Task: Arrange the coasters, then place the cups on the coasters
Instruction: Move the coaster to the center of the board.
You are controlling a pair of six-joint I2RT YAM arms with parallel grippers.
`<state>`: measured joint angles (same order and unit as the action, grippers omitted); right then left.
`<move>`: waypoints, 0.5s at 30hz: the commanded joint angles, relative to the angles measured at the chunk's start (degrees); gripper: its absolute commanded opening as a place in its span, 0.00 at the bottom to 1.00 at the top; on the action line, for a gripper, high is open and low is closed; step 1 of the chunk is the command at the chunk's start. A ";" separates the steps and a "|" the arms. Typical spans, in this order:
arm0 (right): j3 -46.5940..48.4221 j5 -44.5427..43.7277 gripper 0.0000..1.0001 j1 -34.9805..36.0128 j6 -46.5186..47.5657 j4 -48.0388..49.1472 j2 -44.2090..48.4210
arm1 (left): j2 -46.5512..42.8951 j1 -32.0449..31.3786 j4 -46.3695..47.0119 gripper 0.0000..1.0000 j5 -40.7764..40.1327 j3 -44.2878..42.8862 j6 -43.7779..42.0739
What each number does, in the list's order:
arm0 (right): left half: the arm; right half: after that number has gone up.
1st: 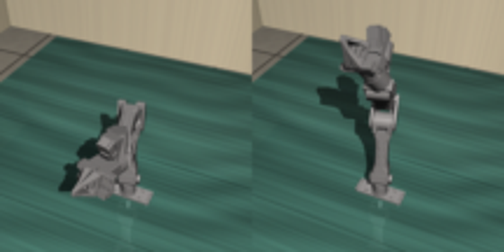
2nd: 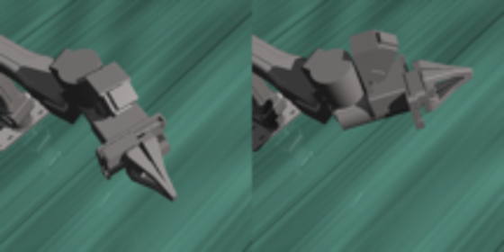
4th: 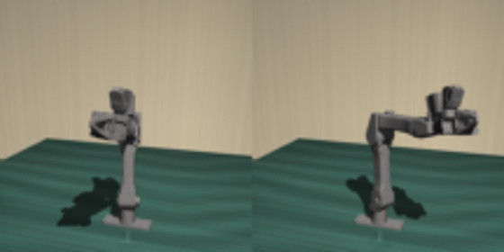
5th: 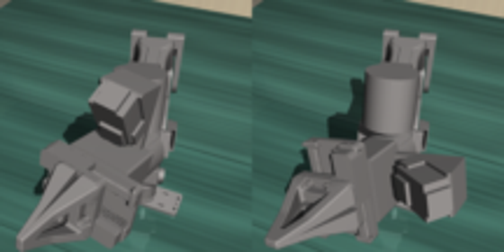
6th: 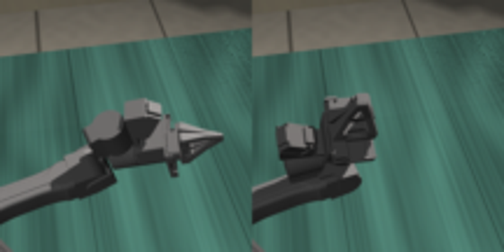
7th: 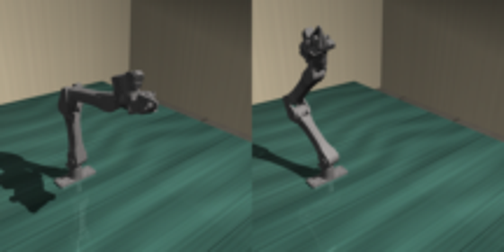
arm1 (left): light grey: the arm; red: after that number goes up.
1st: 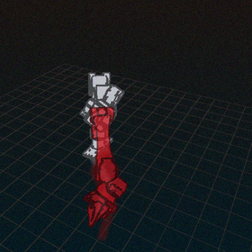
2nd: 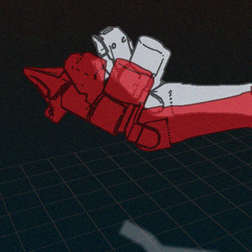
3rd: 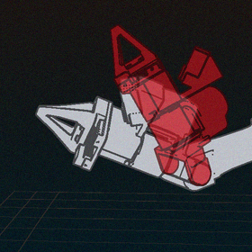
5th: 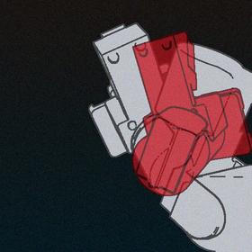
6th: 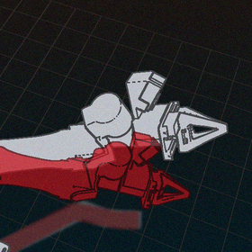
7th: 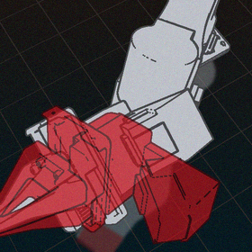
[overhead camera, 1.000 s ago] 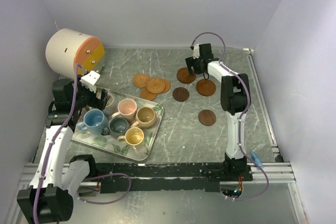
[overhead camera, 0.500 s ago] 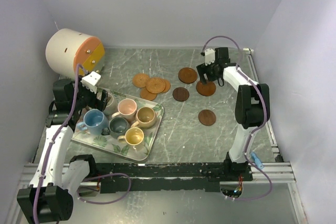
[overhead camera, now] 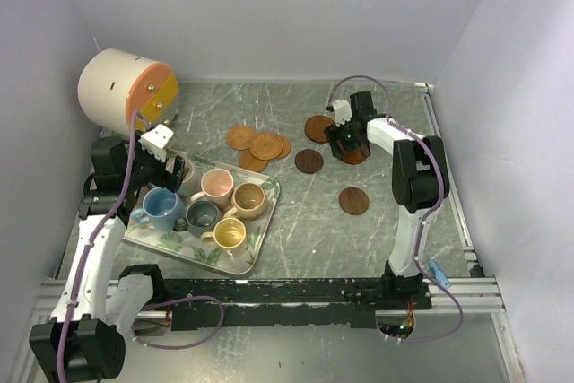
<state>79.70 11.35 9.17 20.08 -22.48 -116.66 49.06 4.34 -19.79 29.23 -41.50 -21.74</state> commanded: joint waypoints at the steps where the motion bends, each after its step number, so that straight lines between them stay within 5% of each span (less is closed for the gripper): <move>1: 2.24 -1.60 0.66 -0.40 0.23 -1.06 -4.00 | -0.14 -0.35 -0.08 1.00 1.92 0.21 -1.03; 15: 23.06 -3.99 0.57 -5.04 -0.09 -6.77 -19.05 | 0.60 -0.30 -0.07 1.00 1.80 -0.01 -1.18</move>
<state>98.98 9.89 5.74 19.90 -24.49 -129.60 49.54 4.34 -19.81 29.58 -41.50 -22.11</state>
